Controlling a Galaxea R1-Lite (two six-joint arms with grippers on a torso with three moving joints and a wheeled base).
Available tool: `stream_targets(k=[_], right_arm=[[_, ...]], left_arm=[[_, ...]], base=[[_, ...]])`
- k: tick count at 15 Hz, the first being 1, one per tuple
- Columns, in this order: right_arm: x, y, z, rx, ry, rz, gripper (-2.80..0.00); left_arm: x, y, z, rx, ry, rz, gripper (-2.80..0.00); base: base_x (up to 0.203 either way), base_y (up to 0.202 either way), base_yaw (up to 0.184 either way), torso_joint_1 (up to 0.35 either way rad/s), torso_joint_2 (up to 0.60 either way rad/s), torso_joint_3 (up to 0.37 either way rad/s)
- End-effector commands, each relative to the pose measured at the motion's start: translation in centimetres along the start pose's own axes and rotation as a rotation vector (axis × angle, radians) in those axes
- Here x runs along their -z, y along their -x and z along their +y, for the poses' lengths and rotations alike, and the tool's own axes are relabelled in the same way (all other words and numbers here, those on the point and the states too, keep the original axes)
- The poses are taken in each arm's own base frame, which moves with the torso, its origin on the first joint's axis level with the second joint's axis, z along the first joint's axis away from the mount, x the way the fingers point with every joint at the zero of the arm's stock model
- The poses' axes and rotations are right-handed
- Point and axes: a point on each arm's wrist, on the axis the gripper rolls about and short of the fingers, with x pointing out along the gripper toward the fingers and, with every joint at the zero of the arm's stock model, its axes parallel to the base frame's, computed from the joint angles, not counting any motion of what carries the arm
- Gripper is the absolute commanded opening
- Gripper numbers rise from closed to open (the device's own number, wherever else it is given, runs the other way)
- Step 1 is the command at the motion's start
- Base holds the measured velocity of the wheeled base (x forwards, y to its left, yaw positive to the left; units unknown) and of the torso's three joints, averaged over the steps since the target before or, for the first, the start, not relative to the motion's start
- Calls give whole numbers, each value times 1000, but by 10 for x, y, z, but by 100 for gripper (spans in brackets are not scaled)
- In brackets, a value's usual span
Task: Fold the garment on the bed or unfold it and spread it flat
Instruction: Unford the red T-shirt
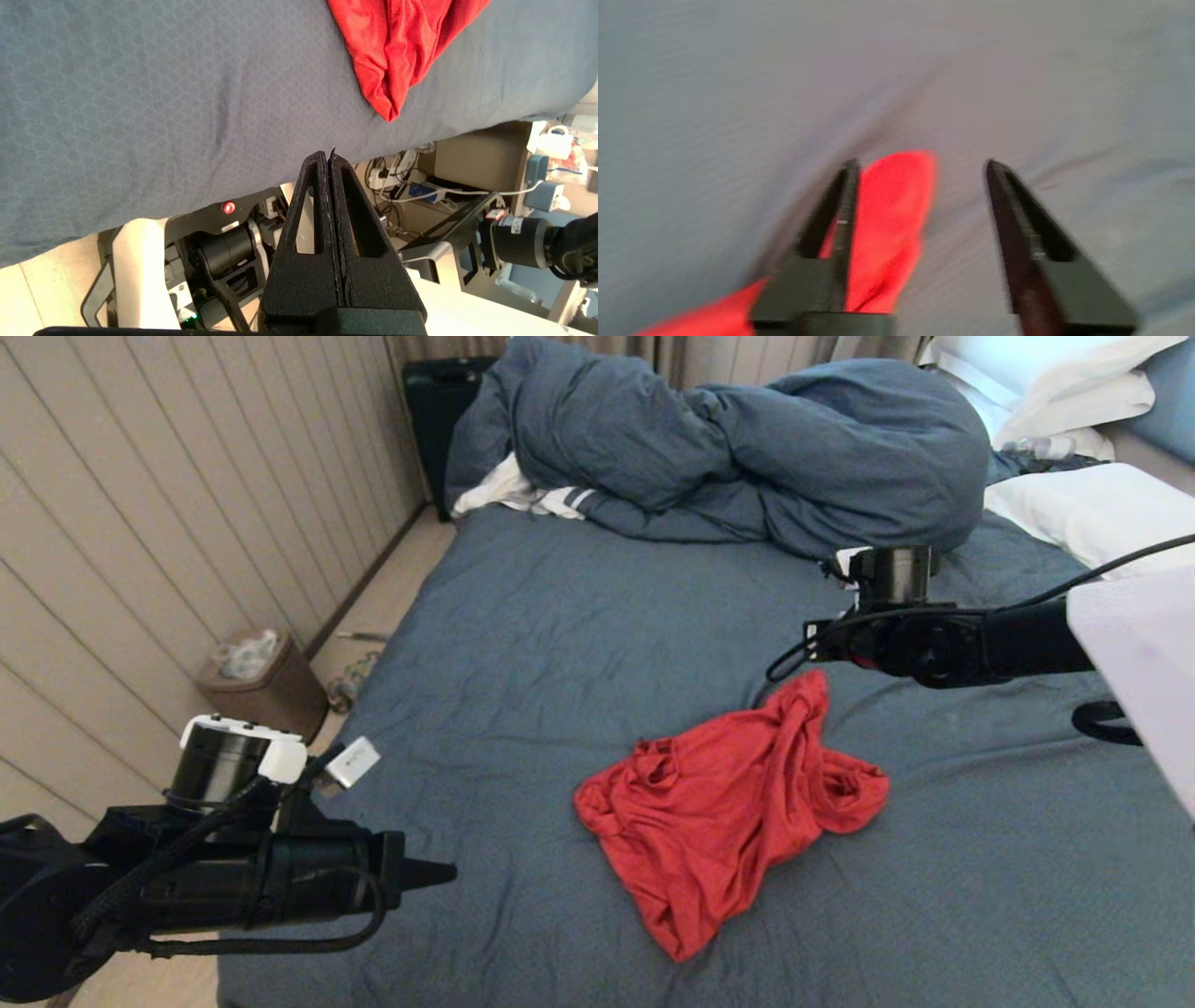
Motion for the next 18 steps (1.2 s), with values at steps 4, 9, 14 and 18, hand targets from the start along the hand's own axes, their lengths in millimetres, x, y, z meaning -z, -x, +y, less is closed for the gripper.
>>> stream_targets(k=[4,9,14,18], right_arm=[[-13,53,-6,-187,-42,252,-280],[-35,90,-14,-314,-132,463,-280],[-43,100,-17,-336,-145,432,-280],[-52,110,-20,-345,-181,382,-280]], left_arm=[[-2,-2,-4,13,33,-3,-280],[-19,-27,-30,75,96,30,-280],[-34,-84,-64,50,150,181,0],[-44,-142,-83,-73,252,265,0]], base=[[0,0,0,0,0,0],[0,0,0,0,0,0],[0,0,0,0,0,0],[0,0,0,0,0,0]])
